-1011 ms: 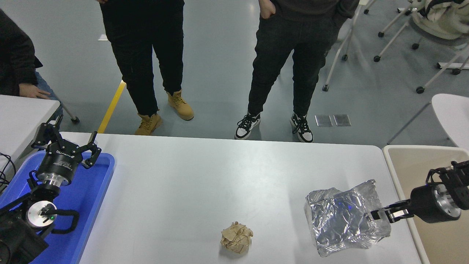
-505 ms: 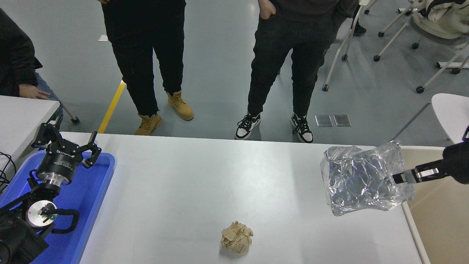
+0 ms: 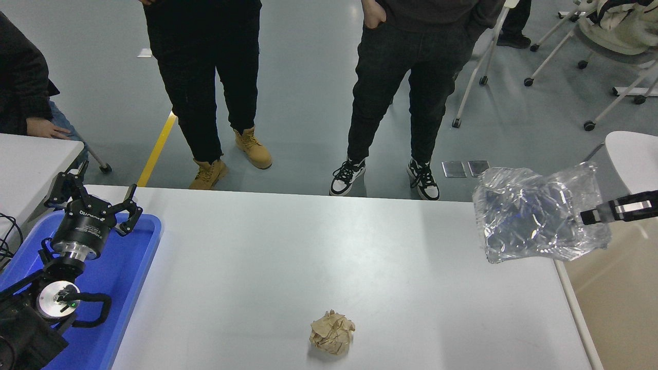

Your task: Clean the table surface

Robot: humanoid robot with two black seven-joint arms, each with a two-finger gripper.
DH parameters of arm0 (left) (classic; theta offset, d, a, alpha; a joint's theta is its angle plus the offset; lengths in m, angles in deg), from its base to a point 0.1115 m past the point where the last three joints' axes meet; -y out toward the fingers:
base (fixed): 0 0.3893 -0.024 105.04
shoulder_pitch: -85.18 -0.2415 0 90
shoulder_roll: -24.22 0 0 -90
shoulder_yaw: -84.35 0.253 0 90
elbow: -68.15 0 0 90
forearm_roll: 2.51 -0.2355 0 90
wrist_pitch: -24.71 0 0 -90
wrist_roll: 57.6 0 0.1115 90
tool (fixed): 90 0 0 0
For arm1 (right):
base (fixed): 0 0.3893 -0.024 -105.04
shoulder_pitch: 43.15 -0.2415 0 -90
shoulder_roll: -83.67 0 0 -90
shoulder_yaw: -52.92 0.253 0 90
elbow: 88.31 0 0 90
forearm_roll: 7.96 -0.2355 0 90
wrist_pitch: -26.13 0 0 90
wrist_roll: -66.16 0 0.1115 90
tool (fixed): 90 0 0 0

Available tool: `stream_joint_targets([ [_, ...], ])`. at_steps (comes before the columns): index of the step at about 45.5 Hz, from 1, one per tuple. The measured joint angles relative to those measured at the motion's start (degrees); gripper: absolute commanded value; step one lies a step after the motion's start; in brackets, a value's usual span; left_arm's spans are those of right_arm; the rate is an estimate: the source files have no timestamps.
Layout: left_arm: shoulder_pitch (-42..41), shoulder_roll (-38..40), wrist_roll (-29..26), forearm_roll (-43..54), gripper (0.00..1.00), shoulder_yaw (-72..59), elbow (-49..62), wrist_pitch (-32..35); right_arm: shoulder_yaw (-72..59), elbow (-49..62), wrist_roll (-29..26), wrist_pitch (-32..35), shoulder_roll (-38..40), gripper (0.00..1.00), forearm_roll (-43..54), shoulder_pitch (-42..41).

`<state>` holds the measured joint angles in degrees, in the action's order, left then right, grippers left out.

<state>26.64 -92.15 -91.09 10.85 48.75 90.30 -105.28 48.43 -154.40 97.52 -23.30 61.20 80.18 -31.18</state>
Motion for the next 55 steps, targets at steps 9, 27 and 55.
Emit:
stream_joint_targets([
  [9,0.0,0.0,0.0,0.0,1.0,0.0,0.0,0.0,-0.1,9.3,0.0,0.1,-1.7,0.0,-3.0,3.0],
  [27,0.0,0.0,0.0,0.0,1.0,0.0,0.0,0.0,-0.4,28.4,0.0,0.1,-7.5,0.0,-11.6,9.7],
  [55,0.0,0.0,0.0,0.0,1.0,0.0,0.0,0.0,-0.4,58.1,-5.0,-0.6,-20.7,0.0,-34.5,21.6],
])
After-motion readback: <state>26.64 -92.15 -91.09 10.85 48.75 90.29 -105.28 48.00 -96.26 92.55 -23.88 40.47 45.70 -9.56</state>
